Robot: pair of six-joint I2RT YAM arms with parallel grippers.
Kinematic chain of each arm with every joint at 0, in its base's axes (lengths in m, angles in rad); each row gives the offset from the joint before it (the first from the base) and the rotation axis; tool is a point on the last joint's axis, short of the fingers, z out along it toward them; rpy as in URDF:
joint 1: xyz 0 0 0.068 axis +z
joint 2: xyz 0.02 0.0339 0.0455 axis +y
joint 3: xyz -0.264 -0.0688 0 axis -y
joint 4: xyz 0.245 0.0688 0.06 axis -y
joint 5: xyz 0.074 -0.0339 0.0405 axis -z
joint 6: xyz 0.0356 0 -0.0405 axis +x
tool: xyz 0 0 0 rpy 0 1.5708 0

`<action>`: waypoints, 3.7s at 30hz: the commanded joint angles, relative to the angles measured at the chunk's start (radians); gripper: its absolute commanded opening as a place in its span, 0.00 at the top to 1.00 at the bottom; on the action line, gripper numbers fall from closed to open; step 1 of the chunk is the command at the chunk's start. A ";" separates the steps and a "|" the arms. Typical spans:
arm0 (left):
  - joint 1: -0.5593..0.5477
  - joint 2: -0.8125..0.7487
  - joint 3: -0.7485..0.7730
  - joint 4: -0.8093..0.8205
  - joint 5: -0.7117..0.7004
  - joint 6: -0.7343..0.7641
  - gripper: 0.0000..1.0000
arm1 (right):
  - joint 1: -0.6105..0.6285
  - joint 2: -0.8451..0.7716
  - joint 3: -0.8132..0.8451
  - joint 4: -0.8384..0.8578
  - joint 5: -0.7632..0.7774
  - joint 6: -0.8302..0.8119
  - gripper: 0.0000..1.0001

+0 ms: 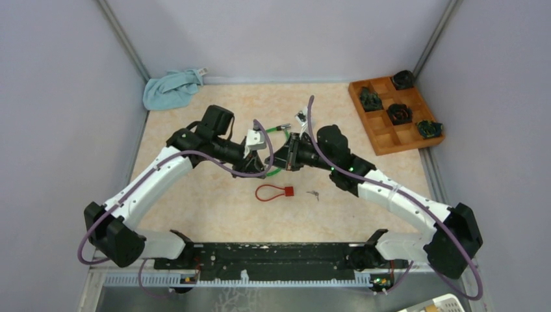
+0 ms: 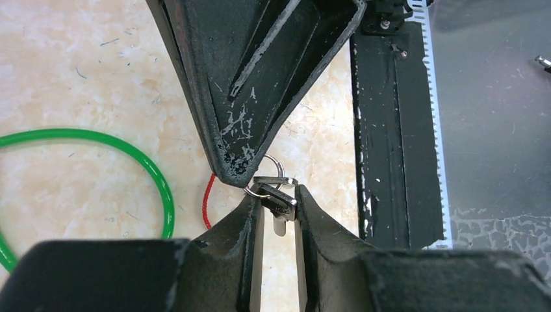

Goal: Unlock with the key

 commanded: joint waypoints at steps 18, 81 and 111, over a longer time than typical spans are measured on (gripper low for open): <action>-0.003 -0.033 0.071 -0.077 -0.018 0.032 0.97 | -0.079 -0.092 -0.030 0.090 -0.120 -0.070 0.40; -0.242 -0.313 -0.206 0.439 -0.633 0.625 0.21 | 0.193 -0.117 -0.122 0.505 0.394 -0.072 1.00; -0.178 0.138 -0.166 0.061 -0.497 0.222 0.38 | 0.029 -0.072 -0.254 -0.194 0.493 -0.098 0.65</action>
